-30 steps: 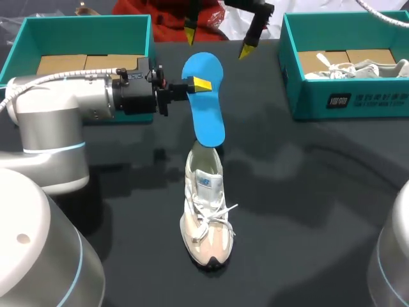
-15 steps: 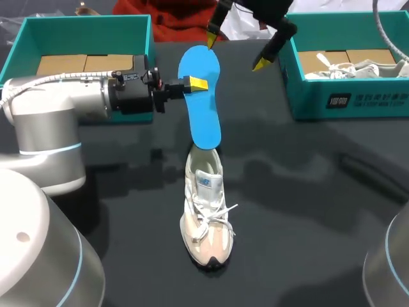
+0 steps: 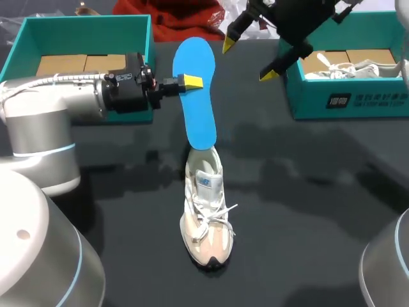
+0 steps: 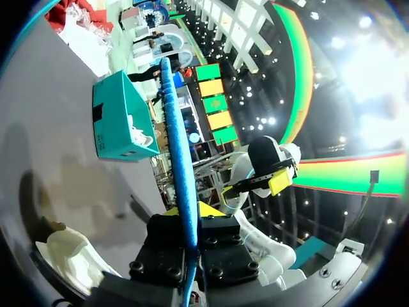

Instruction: Take the shoe out of the shoebox, open the shoe tongue, remove and reinsert the insole, then place the shoe into the shoebox

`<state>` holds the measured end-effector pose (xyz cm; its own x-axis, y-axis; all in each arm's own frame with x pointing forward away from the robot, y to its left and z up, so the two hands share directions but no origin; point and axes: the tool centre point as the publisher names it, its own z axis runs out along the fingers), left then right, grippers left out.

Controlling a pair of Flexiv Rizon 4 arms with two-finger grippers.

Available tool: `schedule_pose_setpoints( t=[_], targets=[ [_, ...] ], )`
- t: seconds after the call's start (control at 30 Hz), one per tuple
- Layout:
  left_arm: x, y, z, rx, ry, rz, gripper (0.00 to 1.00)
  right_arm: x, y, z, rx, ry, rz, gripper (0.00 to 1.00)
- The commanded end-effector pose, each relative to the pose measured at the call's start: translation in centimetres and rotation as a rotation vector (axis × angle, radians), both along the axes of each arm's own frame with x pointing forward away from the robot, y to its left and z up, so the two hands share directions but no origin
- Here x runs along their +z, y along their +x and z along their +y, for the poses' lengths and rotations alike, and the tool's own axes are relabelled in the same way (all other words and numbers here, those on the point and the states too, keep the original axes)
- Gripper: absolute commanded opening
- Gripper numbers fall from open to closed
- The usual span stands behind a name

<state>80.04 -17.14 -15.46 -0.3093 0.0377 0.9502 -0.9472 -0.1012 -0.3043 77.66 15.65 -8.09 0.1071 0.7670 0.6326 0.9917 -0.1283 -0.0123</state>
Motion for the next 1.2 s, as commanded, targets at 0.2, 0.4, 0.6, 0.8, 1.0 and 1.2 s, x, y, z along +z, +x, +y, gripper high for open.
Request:
schedule_pose_setpoints(
  t=[0.2, 0.4, 0.6, 0.8, 1.0, 1.2],
  targets=[
    [1.2, 0.3, 0.8, 0.001, -0.022, -0.074, 0.00, -1.3, -0.6, -0.9, 0.001, 0.433, -0.082, 1.00],
    [2.3, 0.2, 1.3, 0.002, -0.034, -0.155, 0.00, -1.7, -0.6, -1.1, -0.003, 0.483, -0.104, 1.00],
    [3.0, 0.8, 1.8, 0.016, -0.047, -0.202, 0.00, -2.1, -0.7, -1.3, -0.008, 0.546, -0.143, 1.00],
    [3.7, 1.2, 2.2, 0.048, -0.053, -0.318, 0.00, -2.5, -0.5, -1.3, -0.006, 0.590, -0.170, 1.00],
    [4.9, 1.5, 2.5, 0.149, -0.050, -0.520, 0.00, -2.8, -0.3, -1.4, -0.004, 0.625, -0.182, 1.00],
    [6.0, 1.9, 2.8, 0.204, -0.045, -0.707, 0.00, -3.3, -0.1, -1.4, 0.000, 0.661, -0.179, 1.00]
  ],
)
